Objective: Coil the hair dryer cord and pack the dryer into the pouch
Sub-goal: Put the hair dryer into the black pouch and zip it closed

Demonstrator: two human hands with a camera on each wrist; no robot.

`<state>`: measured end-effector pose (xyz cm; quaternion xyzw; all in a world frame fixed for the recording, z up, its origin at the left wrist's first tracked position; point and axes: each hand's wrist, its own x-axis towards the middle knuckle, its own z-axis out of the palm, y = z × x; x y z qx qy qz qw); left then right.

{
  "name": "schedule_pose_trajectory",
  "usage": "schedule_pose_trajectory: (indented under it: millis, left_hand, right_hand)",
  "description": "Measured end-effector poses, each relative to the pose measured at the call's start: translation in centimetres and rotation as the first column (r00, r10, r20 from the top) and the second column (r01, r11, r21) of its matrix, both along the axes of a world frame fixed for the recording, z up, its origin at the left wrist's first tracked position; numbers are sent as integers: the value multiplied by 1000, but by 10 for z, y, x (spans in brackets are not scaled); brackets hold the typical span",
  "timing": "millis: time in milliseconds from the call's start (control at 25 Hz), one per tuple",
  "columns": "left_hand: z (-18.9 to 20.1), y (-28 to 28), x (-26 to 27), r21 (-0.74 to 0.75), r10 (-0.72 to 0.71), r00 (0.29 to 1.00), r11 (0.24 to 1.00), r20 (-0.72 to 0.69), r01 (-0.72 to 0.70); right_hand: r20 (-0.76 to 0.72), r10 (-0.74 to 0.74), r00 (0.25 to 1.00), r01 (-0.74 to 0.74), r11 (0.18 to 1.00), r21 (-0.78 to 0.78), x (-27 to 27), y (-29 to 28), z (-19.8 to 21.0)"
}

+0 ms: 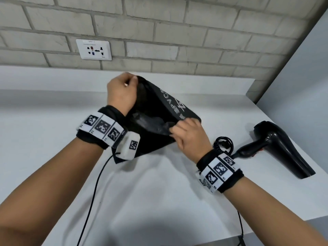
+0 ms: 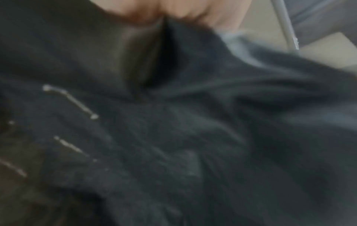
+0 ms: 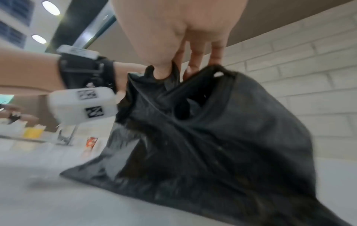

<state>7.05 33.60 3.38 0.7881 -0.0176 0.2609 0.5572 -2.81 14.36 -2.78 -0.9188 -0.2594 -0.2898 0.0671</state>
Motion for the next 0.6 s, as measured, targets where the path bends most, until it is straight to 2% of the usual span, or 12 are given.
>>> schedule_pose_trajectory:
  millis: [40, 80, 160, 200, 280, 320, 360, 440, 520, 600]
  left_hand:
    - [2, 9, 9, -56, 33, 999, 998, -2, -33]
    - [4, 14, 14, -113, 21, 1000, 993, 2, -21]
    - [2, 16, 13, -146, -99, 995, 984, 8, 99]
    - [-1, 13, 9, -133, -185, 983, 974, 12, 185]
    - [-3, 3, -4, -130, -357, 934, 925, 19, 356]
    - [-3, -4, -11, -141, -427, 904, 894, 18, 425]
    - [-2, -10, -17, -157, -483, 875, 863, 20, 480]
    - [2, -20, -27, -198, -563, 826, 807, 29, 557]
    - [5, -27, -35, -248, -613, 789, 761, 30, 600]
    - [7, -32, -42, -321, -670, 742, 699, 16, 638]
  right_hand:
    - [-81, 33, 996, -39, 996, -74, -5, -3, -7]
    - [-225, 34, 974, -54, 995, -82, -10, -6, -11]
    - [-481, 2, 877, 43, 996, 82, -10, -15, -11]
    - [-490, -31, 871, 133, 975, 175, -7, -18, -9]
    - [-388, -171, 906, 278, 930, 239, 0, -19, -3]
    - [-420, -239, 876, 346, 916, 201, 4, -18, 0]
    - [-514, -269, 815, 396, 906, 153, 7, -16, 3]
    - [-671, -267, 691, 449, 887, 109, 12, -6, 4]
    - [-667, -321, 672, 511, 853, 105, 18, 4, 2]
    - [-646, -352, 678, 584, 791, 182, 29, 10, 1]
